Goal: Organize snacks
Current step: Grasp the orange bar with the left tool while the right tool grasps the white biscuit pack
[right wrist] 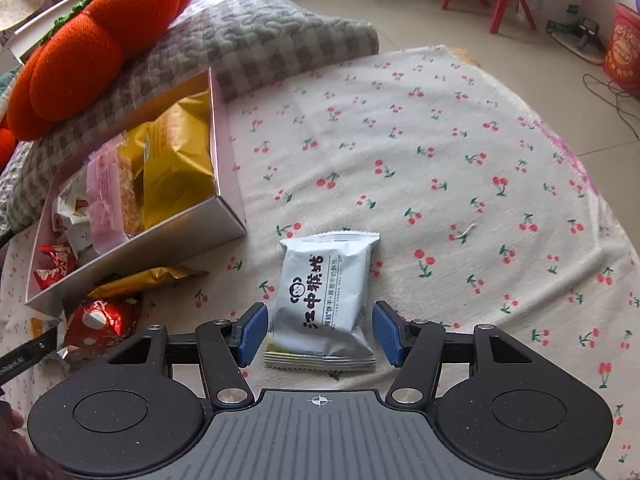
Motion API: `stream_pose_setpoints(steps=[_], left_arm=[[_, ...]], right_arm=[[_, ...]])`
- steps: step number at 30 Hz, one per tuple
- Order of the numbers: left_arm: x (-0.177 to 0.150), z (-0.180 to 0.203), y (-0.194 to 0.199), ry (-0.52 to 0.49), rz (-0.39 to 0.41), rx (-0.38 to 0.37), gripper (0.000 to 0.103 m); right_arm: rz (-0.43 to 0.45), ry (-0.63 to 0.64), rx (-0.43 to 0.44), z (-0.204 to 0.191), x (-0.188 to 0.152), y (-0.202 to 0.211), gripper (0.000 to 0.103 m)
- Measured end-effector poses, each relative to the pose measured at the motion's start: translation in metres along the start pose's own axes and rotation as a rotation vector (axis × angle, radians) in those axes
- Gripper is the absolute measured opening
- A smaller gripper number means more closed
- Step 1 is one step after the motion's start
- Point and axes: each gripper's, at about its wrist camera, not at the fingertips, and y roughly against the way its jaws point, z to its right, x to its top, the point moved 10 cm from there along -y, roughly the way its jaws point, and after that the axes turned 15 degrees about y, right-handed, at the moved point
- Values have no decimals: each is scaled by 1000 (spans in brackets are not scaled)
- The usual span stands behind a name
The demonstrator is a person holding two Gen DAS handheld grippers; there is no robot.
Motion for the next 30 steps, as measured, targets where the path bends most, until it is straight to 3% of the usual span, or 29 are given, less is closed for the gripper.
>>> stream_pose_setpoints(steps=[8, 10, 15, 21, 30], left_arm=[[0, 2, -4, -18, 2, 5, 97], [0, 2, -2, -23, 9, 2, 90], [7, -4, 4, 18, 22, -1, 53], [13, -13, 5, 78, 12, -22, 31], [19, -18, 13, 150, 13, -62, 19]], right_arm=[[19, 65, -46, -10, 1, -3, 60], [26, 107, -62, -16, 1, -5, 60], [33, 133, -61, -23, 4, -6, 53], [30, 141, -45, -27, 5, -5, 46], [24, 133, -4, -32, 4, -3, 42]])
